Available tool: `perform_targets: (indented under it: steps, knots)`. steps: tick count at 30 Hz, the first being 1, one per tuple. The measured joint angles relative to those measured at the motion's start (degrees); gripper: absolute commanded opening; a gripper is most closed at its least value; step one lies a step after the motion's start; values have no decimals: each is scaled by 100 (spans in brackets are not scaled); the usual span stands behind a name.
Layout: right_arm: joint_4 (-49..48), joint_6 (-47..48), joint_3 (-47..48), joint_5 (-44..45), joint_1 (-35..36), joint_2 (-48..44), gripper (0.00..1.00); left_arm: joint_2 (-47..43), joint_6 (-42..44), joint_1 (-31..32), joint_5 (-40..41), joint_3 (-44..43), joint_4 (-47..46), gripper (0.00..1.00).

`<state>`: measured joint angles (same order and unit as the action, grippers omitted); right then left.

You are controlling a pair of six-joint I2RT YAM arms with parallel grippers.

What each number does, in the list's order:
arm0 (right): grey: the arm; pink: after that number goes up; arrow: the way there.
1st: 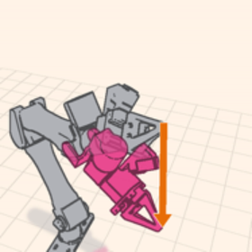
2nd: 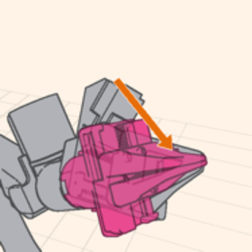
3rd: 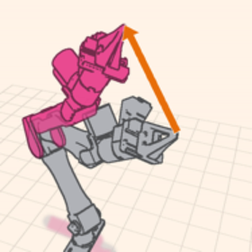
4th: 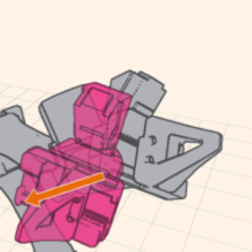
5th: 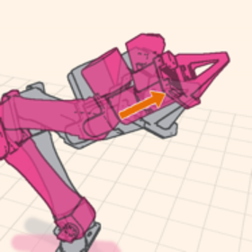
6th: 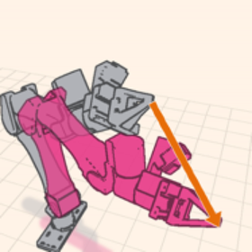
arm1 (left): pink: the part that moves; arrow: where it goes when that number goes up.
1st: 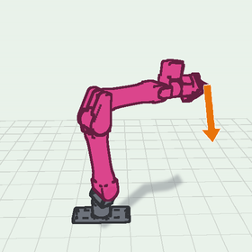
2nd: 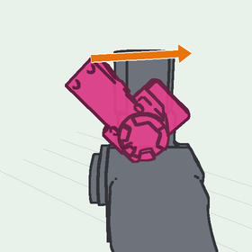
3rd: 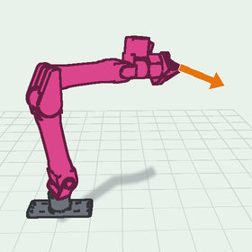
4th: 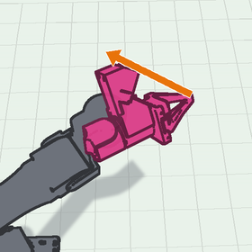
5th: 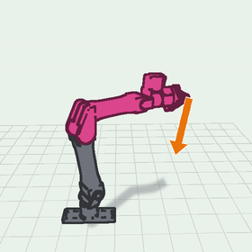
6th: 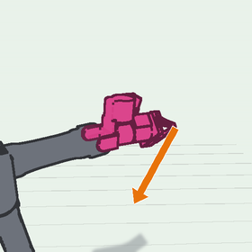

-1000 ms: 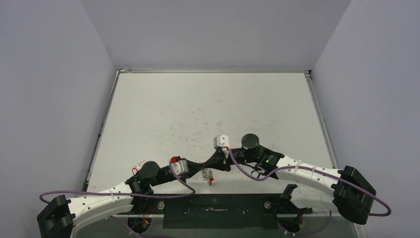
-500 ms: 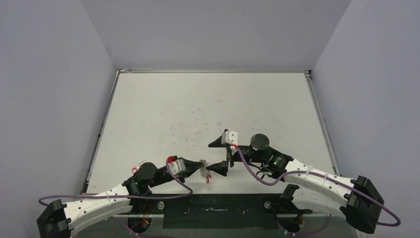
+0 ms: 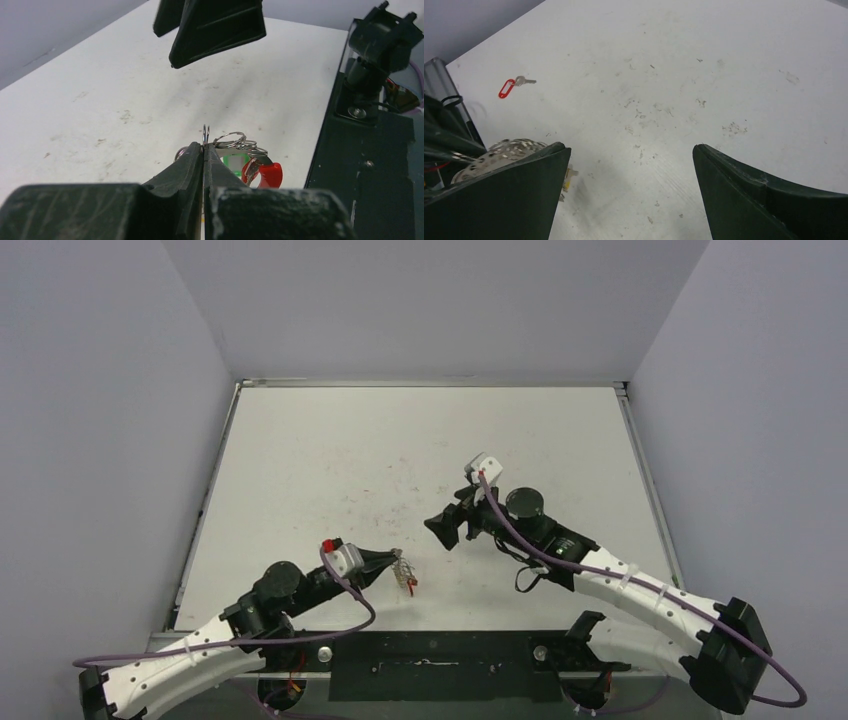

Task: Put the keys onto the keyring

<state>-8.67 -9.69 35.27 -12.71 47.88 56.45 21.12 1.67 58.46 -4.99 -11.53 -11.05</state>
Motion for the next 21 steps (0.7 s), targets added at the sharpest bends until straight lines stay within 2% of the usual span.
perform_targets:
  steps: [5,11,16,21]
  knots:
    - [278,-621,597,334,-245,839,100,-389,-61,0,754,-918,1340,0]
    - [365,-1209,898,275,-330,1969,100,-560,-105,0,1709,-2006,2798,0]
    - [181,-1438,1241,103,-308,3123,84,-612,-74,0,2315,-2697,3692,0]
    - [85,-1530,2247,-33,-72,4710,72,-595,11,0,2649,-3324,4616,0]
